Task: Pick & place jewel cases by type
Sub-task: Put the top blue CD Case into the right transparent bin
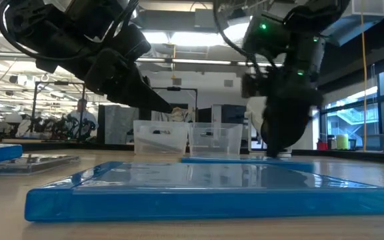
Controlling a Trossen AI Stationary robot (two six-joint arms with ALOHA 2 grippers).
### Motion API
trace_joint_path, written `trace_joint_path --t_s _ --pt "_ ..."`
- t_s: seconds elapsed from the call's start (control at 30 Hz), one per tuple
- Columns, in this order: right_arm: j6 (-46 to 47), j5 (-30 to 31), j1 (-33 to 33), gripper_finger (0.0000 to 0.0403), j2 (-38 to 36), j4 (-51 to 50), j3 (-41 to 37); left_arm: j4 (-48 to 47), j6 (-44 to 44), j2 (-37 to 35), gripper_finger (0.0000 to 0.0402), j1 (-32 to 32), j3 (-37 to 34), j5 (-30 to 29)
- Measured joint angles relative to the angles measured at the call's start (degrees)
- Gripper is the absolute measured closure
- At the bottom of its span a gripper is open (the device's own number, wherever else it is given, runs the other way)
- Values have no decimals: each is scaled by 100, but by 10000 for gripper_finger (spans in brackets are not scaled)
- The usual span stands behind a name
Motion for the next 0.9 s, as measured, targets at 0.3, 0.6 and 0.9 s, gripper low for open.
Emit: trace_joint_path --t_s 0.3,0.6,0.9 --pt "-326 1079 13 130 107 1792 8 -29 50 0 249 -19 0 -33" --pt "-963 1348 -352 130 -52 -215 478 -60 94 377 253 -268 21 -238" --pt "-1513 1718 -732 130 -52 -1544 511 -632 -559 1347 260 -672 583 -486"
